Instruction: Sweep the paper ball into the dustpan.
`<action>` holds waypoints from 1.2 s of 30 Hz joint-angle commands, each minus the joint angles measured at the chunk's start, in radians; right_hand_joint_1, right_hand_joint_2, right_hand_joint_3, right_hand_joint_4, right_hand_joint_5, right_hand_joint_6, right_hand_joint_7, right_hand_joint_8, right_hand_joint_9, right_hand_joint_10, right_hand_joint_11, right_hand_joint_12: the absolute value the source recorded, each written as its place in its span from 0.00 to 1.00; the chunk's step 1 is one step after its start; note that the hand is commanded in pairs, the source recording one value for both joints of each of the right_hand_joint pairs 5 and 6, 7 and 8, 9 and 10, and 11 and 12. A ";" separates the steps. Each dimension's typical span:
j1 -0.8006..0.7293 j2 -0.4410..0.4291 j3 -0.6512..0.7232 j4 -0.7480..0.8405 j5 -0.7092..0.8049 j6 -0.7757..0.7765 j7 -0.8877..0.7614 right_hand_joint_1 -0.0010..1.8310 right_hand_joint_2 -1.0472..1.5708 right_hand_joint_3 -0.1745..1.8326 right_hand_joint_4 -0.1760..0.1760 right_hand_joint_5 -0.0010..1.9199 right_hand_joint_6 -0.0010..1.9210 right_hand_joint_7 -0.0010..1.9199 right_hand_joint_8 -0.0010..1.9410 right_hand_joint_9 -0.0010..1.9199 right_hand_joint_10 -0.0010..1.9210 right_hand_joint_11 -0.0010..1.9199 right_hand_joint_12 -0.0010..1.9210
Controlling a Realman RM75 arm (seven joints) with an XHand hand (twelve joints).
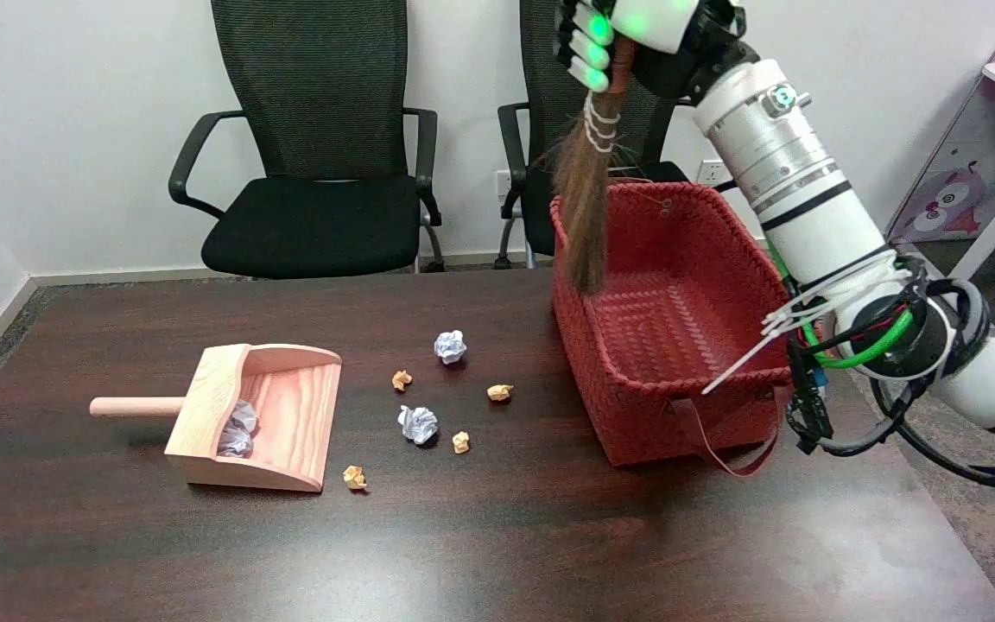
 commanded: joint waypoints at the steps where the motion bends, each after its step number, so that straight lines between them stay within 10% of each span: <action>1: 0.323 -0.053 -0.335 -0.058 0.109 -0.021 -0.062 0.52 1.00 0.95 1.00 1.00 1.00 1.00 0.99 1.00 1.00 1.00 1.00; 14: 0.393 -0.232 -0.481 0.165 0.034 -0.026 -0.064 0.47 1.00 0.99 1.00 1.00 1.00 1.00 0.99 1.00 1.00 1.00 1.00; 25: 0.321 -0.560 -0.452 0.670 -0.139 -0.125 -0.065 0.47 1.00 0.97 1.00 1.00 1.00 1.00 0.99 1.00 1.00 1.00 1.00; 36: 0.140 -0.588 -0.338 0.669 -0.128 -0.139 -0.067 0.47 1.00 0.96 1.00 1.00 1.00 1.00 0.99 1.00 1.00 1.00 1.00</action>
